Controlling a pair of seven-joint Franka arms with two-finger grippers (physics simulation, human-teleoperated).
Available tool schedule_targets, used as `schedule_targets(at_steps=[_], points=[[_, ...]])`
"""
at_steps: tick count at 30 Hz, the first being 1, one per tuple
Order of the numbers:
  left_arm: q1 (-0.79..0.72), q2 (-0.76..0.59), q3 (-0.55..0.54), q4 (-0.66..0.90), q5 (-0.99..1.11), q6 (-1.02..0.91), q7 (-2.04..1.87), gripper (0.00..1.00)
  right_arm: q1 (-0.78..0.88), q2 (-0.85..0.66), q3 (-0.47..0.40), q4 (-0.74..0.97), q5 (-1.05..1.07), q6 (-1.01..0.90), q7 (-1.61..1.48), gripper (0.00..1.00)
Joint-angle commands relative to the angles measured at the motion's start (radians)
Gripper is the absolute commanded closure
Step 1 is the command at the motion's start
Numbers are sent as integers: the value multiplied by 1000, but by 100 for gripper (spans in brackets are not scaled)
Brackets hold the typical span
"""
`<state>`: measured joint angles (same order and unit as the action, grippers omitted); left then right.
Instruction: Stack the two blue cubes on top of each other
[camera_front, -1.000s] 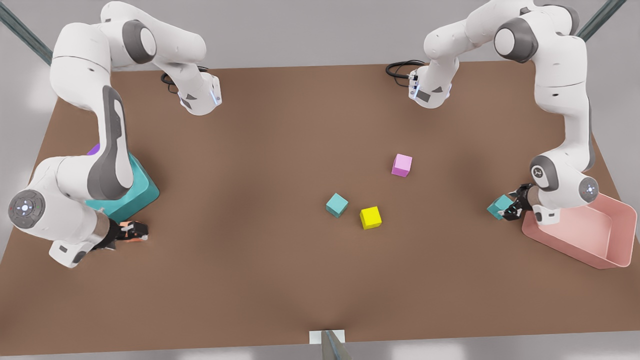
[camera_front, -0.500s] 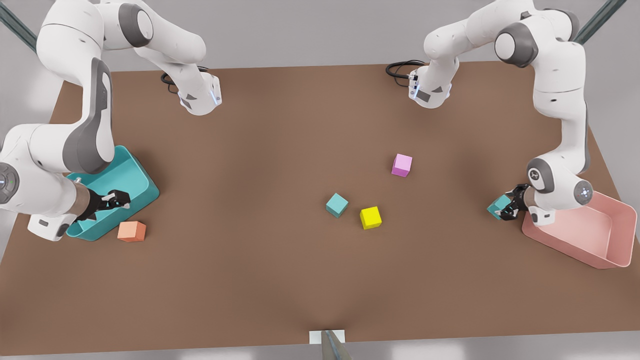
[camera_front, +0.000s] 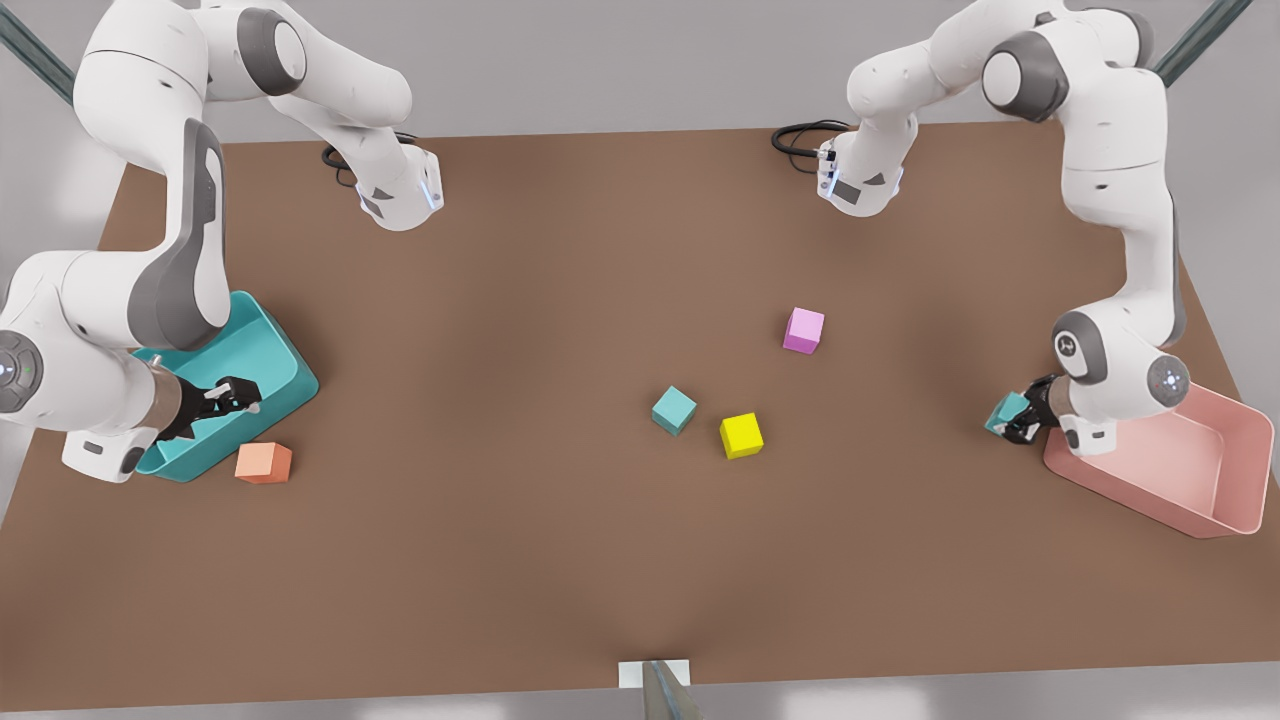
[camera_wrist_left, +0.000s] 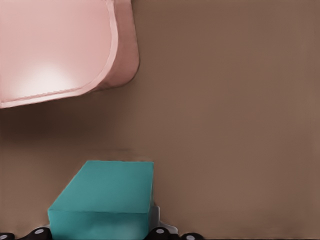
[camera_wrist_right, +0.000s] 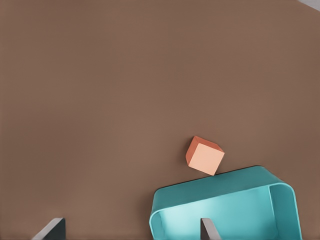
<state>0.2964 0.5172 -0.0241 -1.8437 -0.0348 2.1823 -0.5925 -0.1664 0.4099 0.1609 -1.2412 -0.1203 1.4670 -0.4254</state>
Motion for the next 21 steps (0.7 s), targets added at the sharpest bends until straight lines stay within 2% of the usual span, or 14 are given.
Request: schedule_targets(at_steps=[1, 3, 4, 6, 9, 13, 15, 21], points=[[-19, -28, -2, 0, -16, -49, 11, 52, -1, 0, 0, 0, -1, -2, -38, 0], [-197, -101, -11, 41, -19, -125, -12, 52, -1, 1, 0, 0, -1, -2, -38, 0], [-275, -82, -25, 178, -20, -239, -16, 52, -1, 1, 0, 0, -1, -2, -38, 0], [-417, -33, -31, 300, -20, -263, -35, 52, -1, 1, 0, 2, -1, 0, -41, 0], [-649, 133, -31, 495, -19, -263, -125, 52, -4, 1, 0, 2, 1, 0, -44, 0], [-779, 325, -30, 734, -16, -260, -159, 51, -1, -13, 3, 3, -1, -4, -20, 0], [-819, 385, -30, 802, -16, -259, -225, 51, 22, -46, 11, 6, 1, -53, 151, 0], [-839, 399, -28, 817, -17, -254, -250, 52, 42, -57, 8, 0, 2, -83, 198, 0]])
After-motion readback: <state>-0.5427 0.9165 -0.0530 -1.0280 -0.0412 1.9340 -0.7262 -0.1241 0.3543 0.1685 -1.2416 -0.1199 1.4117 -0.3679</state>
